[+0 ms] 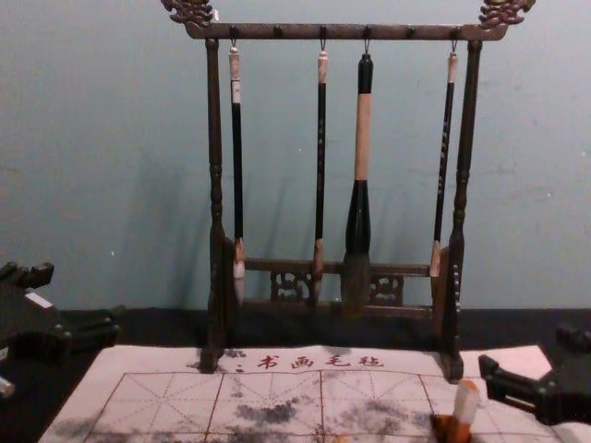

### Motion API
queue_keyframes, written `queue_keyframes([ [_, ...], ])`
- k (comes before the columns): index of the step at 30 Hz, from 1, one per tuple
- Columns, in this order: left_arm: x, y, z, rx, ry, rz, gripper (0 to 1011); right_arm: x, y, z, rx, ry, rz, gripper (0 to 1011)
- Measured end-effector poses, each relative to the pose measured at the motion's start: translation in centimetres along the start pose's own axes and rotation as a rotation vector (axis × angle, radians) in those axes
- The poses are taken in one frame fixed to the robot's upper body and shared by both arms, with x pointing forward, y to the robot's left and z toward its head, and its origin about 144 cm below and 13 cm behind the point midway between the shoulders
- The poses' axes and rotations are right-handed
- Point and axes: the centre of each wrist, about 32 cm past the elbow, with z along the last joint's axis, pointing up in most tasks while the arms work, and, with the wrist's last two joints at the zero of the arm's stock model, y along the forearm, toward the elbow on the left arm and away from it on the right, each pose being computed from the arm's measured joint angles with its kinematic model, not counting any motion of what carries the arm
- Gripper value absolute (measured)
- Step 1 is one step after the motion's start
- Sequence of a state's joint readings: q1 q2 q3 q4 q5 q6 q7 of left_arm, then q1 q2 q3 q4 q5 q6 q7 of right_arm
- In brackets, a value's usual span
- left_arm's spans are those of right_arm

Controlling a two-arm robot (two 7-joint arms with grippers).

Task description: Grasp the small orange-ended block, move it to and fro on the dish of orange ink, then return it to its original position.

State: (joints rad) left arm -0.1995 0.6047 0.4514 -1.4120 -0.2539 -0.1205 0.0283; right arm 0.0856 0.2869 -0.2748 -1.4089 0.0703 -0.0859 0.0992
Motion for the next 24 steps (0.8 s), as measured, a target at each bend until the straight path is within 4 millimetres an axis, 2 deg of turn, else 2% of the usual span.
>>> queue_keyframes([
  [24, 0.0, 0.0, 0.0, 0.0, 0.0, 0.0, 1002, 0.0, -0.01, 0.03, 0.0, 0.0, 0.003, 1002],
])
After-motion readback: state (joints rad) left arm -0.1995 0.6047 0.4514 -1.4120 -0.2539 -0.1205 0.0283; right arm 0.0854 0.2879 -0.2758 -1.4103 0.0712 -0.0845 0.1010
